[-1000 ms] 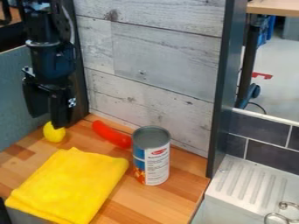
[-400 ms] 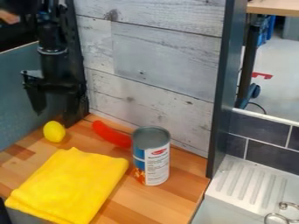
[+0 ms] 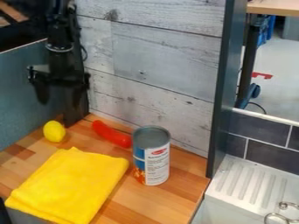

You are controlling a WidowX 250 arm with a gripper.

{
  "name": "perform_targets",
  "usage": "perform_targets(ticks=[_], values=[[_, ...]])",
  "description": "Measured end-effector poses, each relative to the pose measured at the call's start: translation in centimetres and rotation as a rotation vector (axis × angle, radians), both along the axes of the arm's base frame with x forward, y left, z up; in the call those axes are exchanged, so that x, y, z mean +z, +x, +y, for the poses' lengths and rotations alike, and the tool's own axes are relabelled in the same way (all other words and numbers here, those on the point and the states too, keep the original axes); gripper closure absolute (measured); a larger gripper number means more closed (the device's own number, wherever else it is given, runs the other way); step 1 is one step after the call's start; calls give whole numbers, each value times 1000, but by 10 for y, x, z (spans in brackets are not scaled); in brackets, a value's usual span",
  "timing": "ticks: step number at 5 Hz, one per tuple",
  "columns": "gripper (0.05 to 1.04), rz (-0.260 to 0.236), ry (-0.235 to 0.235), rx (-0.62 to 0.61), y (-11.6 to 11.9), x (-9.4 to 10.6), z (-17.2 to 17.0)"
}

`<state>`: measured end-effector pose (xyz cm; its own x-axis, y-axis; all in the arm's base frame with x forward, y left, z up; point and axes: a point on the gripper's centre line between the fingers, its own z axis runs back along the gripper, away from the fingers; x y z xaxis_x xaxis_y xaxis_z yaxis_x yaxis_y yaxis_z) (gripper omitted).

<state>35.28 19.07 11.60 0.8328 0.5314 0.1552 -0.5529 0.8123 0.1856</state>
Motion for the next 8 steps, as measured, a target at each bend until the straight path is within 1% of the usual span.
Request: perform_targets(ticks=[1,2,3,4,5,6,7,8], values=[[82,-40,69,7,11,-18,19],[82,-87,83,31,12,-32,39],[82,-74,45,44,16,-54,42],[82,-71,34,92,19,-58,45],[82,-71,-1,159,14,-73,51],[82,-75,-2,208,10,-74,62],[82,-56,-9,251,5,-83,68],[82,-81,-41,291,4,-89,73]])
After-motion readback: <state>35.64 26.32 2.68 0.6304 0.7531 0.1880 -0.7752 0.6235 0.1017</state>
